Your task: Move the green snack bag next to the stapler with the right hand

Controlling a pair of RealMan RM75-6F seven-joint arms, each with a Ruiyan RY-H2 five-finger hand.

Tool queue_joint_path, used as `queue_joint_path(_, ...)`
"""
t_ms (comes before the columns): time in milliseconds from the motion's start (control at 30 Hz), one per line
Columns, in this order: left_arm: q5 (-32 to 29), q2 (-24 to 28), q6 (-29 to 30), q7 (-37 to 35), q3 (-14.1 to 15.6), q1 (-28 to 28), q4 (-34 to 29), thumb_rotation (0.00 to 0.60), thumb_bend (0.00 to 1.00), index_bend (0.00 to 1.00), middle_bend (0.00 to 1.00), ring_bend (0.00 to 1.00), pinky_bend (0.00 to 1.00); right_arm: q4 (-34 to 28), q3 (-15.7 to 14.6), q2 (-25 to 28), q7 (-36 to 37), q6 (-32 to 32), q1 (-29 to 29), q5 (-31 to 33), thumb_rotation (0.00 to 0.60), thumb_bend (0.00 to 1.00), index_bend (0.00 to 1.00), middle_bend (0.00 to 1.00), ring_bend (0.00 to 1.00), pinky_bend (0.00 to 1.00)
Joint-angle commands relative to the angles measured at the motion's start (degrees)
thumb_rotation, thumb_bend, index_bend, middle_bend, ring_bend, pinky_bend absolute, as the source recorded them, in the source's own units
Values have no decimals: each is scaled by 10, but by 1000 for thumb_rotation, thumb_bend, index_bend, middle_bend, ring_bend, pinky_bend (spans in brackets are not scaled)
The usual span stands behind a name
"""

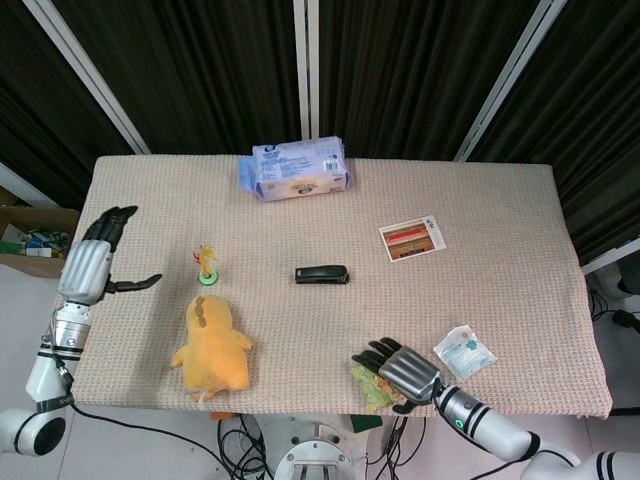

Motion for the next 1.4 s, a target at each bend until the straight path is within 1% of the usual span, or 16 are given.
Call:
queue_joint_path(33, 0, 0, -1, -1, 0, 0, 1, 441, 0, 75, 98, 53, 152, 0, 0, -4, -9, 3, 1, 10, 600, 176, 58, 244, 137, 212)
queue_joint_path(133, 0, -2, -4, -2, 1, -2, 3, 443, 0, 75, 98, 53, 152, 1, 0, -9, -16, 14, -1, 14, 600, 178, 166, 303, 197, 265)
queue_joint_path(267, 0, -3, -5, -1, 2, -3, 4, 443, 0, 75, 99, 53, 152, 3, 0, -15, -20, 39, -10, 8, 600, 192, 346, 375, 292, 355)
queue_joint_path(367, -1, -3, -5, 0, 2, -3, 4, 445, 0, 75, 98, 53, 152, 5, -2, -16, -26, 51, -14, 7, 600, 202, 435, 425, 343, 407)
queue_joint_path(533, -1, -5, -4, 1, 3, -2, 6, 442, 0, 75, 98, 53, 152, 11, -4, -24, -36, 62, -18, 9, 600, 219, 534, 480, 404, 471)
queue_joint_path(700, -4, -9, -7, 3, 5, -1, 10, 443, 0, 75, 98, 53, 152, 28, -4, -41, -49, 97, -32, -8, 600, 252, 703, 605, 531, 610)
queue_joint_path(767, -4, -9, -6, 2, 5, -1, 11, 445, 0, 75, 98, 53, 153, 32, -3, -44, -47, 111, -37, -17, 600, 269, 756, 646, 569, 653)
queue_joint_path(867, -4, -9, -5, 0, 5, 0, 13, 441, 0, 75, 98, 53, 152, 33, 0, -42, -39, 128, -42, -26, 600, 282, 802, 683, 603, 692)
queue_joint_path(967, -3, -10, -4, -2, 5, 0, 14, 445, 0, 75, 98, 53, 152, 36, 1, -41, -26, 136, -44, -34, 600, 293, 826, 702, 626, 719)
queue_joint_path(1200, -2, -10, -3, -6, 6, 3, 17, 443, 0, 75, 98, 53, 152, 41, 8, -36, -3, 149, -45, -45, 600, 329, 850, 717, 642, 734)
queue_joint_path(1333, -1, -8, 1, -10, 6, 5, 18, 445, 0, 75, 98, 53, 152, 33, 26, -21, 12, 175, -47, -51, 600, 332, 855, 720, 645, 739)
queue_joint_path(1400, 0, -7, 3, -12, 6, 6, 18, 442, 0, 75, 98, 53, 152, 27, 45, -8, 16, 189, -44, -50, 600, 332, 854, 720, 645, 739)
